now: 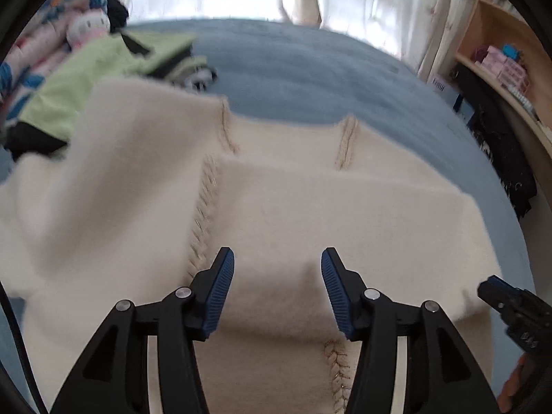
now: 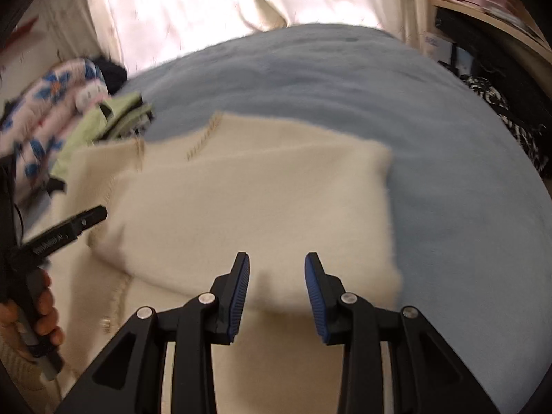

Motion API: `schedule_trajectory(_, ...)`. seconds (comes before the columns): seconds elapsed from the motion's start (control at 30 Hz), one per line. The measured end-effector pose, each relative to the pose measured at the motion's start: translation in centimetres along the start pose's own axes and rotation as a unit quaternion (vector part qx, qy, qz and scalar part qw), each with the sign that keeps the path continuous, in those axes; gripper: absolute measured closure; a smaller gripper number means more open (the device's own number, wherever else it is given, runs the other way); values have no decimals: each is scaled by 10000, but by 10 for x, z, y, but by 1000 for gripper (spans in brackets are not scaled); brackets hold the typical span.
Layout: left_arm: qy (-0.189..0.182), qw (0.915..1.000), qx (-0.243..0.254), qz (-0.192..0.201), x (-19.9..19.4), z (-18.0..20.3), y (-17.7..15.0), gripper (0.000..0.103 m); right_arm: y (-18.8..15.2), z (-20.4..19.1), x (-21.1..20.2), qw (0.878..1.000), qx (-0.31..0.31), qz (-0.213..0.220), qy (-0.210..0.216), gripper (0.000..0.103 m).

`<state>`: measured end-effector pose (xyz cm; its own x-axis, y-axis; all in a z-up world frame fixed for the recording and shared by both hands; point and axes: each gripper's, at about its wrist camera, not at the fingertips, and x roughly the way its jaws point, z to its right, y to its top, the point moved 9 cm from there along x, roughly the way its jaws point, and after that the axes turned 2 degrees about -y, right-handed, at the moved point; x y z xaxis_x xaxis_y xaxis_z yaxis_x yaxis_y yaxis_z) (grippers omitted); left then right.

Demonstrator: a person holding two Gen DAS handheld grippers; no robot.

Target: Fold large clothes

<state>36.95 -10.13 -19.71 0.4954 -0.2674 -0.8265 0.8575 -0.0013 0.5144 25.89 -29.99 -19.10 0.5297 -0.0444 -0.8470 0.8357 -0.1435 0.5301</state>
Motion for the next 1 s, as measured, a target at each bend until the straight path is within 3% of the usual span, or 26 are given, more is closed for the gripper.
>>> schedule_trajectory(0.07, 195, 9995, -125, -224, 18, -14, -6, 52, -11, 29, 18, 9988, 195, -193, -402, 75)
schedule_trajectory(0.1, 133, 9996, -141, -180, 21, -17, -9, 52, -14, 37, 21, 9987, 331, -218, -314, 90)
schedule_trajectory(0.17, -16, 9999, -68, -106, 19, -18, -12, 52, -17, 53, 18, 9976, 649, -238, -17, 103)
schedule_trajectory(0.33, 37, 9999, 154, -1, 7, -11, -8, 52, 0, 56, -5, 9945, 956, -187, 397, 97)
schedule_trajectory(0.5, 31, 9995, 150, 266, 4, 2, 26, 50, 50, 27, -1, 9958, 798, 113, 444, 73)
schedule_trajectory(0.63, 64, 9999, -24, 130, 28, 6, 46, 50, 77, 7, 35, 9944, 875, -21, 600, 73)
schedule_trajectory(0.73, 211, 9997, -98, -90, 51, -3, 48, 50, 79, 21, 69, 9955, 887, -291, 139, 73)
schedule_trajectory(0.83, 155, 9998, -38, -112, 61, -9, 40, 50, 77, 48, 77, 9938, 1083, -269, 36, 84)
schedule_trajectory(0.87, 117, 9999, -6, -79, 62, -9, 40, 50, 75, 57, 75, 9930, 1150, -258, -30, 96)
schedule_trajectory(0.9, 92, 9999, 37, -41, 62, -9, 39, 50, 73, 65, 72, 9924, 1201, -241, -91, 99)
schedule_trajectory(1.0, 119, 9999, 113, -11, 62, -8, 39, 50, 64, 76, 64, 9913, 1288, -266, -45, 99)
